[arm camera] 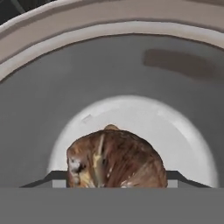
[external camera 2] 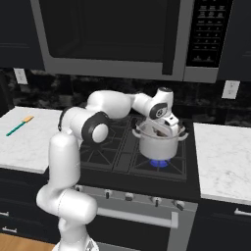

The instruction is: Put the mushroom and sweet potato in the pot. Retrieve the spatula and lightly stir the vegetables in the pot.

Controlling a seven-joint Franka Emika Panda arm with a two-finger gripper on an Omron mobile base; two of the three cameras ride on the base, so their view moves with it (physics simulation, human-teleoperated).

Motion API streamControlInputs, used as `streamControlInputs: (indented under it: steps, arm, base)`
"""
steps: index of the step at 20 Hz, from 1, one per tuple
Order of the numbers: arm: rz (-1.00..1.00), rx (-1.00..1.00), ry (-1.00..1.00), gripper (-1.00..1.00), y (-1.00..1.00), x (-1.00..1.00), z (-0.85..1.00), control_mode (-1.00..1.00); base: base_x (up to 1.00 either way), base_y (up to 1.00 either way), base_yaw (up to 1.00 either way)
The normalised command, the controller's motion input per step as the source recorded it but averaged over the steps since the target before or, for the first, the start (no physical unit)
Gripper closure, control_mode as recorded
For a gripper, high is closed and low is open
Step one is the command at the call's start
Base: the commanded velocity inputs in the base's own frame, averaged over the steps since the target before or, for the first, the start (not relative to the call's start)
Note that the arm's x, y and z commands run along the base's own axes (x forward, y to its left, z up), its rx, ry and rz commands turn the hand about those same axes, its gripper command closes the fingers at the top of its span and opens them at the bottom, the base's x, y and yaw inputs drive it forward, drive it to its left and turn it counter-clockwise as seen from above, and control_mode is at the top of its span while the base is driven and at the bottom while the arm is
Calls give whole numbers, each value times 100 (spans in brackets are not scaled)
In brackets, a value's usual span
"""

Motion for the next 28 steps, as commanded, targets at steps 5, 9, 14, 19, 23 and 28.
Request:
streamControlInputs:
  steps: [5, 9, 14, 19, 23, 28]
  arm:
    - [1, 0, 0, -100, -8, -18, -1, -100]
    - [1, 0, 0, -100, -4, -35, 0, -100]
    - [3, 0, 0, -100, 0, -8, 0, -100]
    - [1, 0, -4, -100, 0, 0, -1, -100]
    - [0, 0, -8, -100, 0, 0, -6, -100]
    - [0, 2, -9, -100, -1, -1, -38, -100]
  base:
    - [0, 0, 0]
    - [0, 0, 0]
    - [0, 0, 0]
    - [0, 0, 0]
    - [0, 0, 0]
    - [0, 0, 0]
